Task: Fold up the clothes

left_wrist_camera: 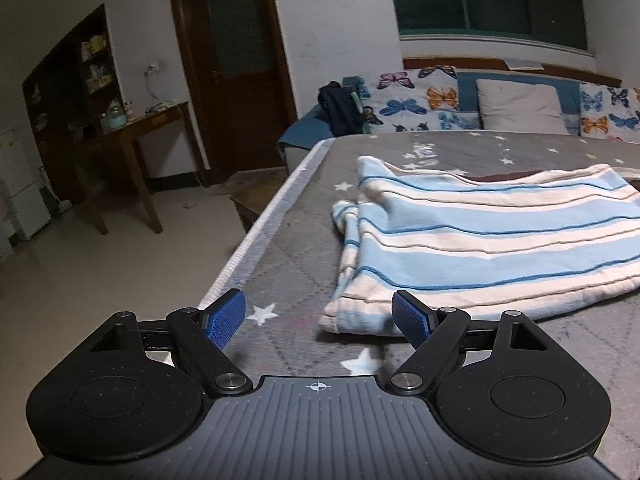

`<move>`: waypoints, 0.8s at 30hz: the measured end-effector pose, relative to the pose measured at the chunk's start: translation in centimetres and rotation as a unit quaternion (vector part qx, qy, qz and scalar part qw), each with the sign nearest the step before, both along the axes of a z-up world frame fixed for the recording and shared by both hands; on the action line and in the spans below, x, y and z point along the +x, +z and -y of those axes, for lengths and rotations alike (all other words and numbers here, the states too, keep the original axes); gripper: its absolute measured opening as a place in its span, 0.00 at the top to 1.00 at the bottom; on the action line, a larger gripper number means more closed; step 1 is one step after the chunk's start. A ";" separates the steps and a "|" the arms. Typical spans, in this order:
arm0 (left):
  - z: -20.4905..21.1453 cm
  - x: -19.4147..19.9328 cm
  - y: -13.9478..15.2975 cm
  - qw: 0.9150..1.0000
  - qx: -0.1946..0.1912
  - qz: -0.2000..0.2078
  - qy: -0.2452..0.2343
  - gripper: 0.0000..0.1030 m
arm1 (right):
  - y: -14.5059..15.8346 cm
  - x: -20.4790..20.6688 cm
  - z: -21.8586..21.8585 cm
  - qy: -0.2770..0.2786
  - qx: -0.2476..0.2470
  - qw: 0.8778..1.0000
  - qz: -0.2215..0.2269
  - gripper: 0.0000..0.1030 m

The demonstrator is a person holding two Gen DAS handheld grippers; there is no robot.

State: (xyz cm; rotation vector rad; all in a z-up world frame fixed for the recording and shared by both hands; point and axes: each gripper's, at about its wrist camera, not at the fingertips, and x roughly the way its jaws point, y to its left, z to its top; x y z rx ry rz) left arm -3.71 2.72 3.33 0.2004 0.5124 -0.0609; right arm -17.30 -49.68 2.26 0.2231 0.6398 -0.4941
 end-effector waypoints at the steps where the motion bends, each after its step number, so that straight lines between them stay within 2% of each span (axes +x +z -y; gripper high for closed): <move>1: 0.0 0.0 0.0 1.000 0.002 0.001 0.003 0.21 | -0.1 0.0 0.4 -0.003 0.001 1.000 0.000 0.03; 7: -0.1 0.5 -0.2 1.000 0.005 -0.004 0.015 0.21 | -0.5 0.1 2.5 -0.023 0.010 1.000 0.000 0.01; 15: -0.7 1.6 -0.3 0.999 -0.012 -0.026 0.032 0.21 | -0.7 0.3 4.1 -0.035 0.010 0.999 0.000 0.00; 24: -1.1 2.4 -0.4 0.999 -0.006 -0.022 0.043 0.18 | -0.7 0.5 5.3 -0.044 0.011 0.999 0.003 0.00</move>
